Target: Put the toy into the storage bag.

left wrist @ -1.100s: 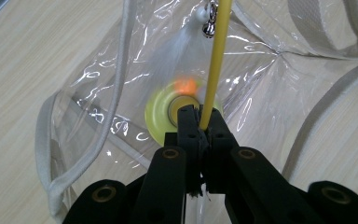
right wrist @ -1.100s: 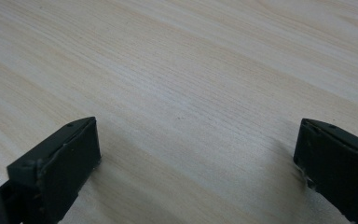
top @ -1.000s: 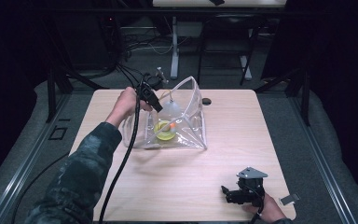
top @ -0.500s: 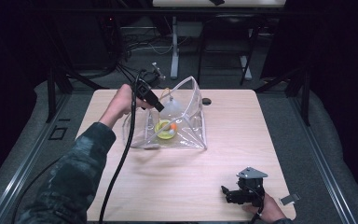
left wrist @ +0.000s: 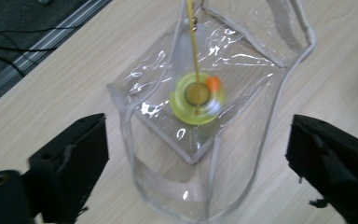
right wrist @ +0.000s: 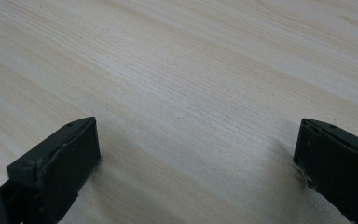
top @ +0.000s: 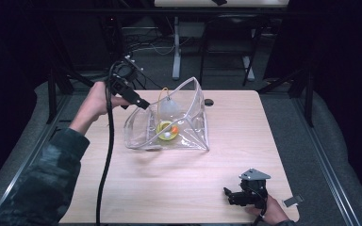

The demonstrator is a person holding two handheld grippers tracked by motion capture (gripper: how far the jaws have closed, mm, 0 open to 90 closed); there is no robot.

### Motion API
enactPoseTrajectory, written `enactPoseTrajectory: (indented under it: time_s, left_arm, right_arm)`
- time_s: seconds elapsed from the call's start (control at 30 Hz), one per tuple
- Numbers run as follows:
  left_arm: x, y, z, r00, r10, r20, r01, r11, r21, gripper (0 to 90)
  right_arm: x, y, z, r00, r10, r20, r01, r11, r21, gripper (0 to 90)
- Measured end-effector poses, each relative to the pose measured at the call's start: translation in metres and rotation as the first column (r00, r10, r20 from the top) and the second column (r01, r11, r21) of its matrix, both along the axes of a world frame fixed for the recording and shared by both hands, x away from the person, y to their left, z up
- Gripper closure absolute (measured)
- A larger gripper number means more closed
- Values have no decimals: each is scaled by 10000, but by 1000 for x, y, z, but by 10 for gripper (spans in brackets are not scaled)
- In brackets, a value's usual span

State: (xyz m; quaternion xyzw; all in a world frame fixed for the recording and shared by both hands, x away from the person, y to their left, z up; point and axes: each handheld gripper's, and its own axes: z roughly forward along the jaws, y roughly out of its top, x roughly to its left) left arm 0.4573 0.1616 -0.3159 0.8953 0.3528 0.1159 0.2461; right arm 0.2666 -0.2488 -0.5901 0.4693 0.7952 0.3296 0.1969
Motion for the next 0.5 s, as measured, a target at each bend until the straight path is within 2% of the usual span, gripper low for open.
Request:
enactPoseTrajectory:
  time_s: [0.23,0.5]
  left_arm:
    - [-16,40,-7,9981,590,163,-585,9979,-288,0]
    - [-30,72,-31,9943,1066,89,-1062,9937,-360,0]
  right_arm:
    - [0,0,0,10000,19,-15,-19,10000,9,0]
    - [0,0,0,10000,21,-21,-21,10000,9,0]
